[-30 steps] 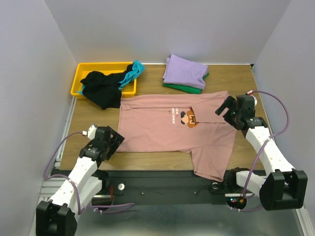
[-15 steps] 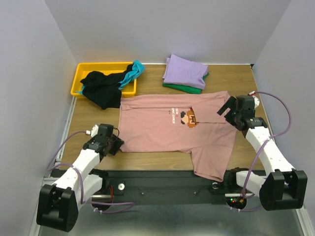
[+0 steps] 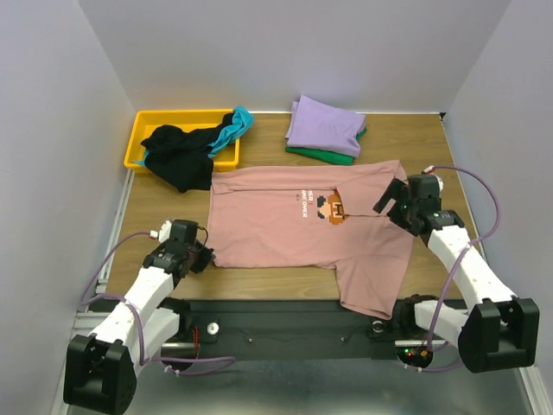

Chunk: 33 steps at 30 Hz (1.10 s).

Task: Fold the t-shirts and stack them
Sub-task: Fold the tshirt

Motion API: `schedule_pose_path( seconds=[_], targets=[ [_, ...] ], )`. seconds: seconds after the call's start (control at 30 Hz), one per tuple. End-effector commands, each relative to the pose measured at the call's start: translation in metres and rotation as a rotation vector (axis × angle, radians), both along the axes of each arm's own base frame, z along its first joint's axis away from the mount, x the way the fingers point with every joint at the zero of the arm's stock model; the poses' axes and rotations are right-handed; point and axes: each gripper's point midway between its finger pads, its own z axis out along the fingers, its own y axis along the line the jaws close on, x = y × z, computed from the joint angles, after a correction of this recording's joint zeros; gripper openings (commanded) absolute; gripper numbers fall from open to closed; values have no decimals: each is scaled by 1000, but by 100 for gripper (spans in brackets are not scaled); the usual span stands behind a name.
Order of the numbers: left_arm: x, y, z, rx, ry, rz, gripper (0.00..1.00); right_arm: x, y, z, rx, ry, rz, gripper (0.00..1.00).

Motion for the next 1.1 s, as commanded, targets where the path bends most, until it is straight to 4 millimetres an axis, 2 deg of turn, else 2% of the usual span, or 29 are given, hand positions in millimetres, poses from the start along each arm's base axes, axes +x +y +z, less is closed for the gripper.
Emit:
schedule_pose_path(
  seconds=[0.0,0.03,0.07,0.1,0.13,0.17,0.2,0.27,0.3,0.5,0.6,0.67,0.77,0.9,1.07],
  targets=[
    [2,8,6,38,-29,21,0,-20,55,1,25,48,227,100],
    [5,12,9,57,-46,35,0,-30,77,0,-62,58,293,100],
    [7,13,13,61,-55,37,0,-39,90,-8,-91,103,315,100],
    [8,14,16,62,-65,40,0,-56,95,-15,-134,167,335,100],
    [10,14,18,65,-73,42,0,-60,98,-15,-191,176,332,100],
    [11,15,19,68,-78,43,0,-78,115,-22,-214,211,390,100],
    [11,15,19,71,-82,44,0,-95,109,-29,-260,275,402,100],
    [11,16,18,74,-82,43,0,-119,112,-34,-303,321,438,100],
    [11,15,18,72,-85,38,0,-135,104,-36,-339,374,447,100],
    [13,16,17,78,-92,39,0,-191,111,-44,-322,537,540,100],
    [13,16,16,78,-100,40,0,-205,101,-51,-334,592,546,100],
    [13,17,16,78,-109,44,0,-217,101,-59,-314,648,562,99],
    [12,17,15,80,-98,40,0,-231,94,-79,-318,721,567,93],
    [13,17,14,85,-94,40,0,-228,94,-83,-333,721,555,79],
    [13,18,14,90,-93,43,0,-225,98,-93,-361,751,545,73]
  ],
)
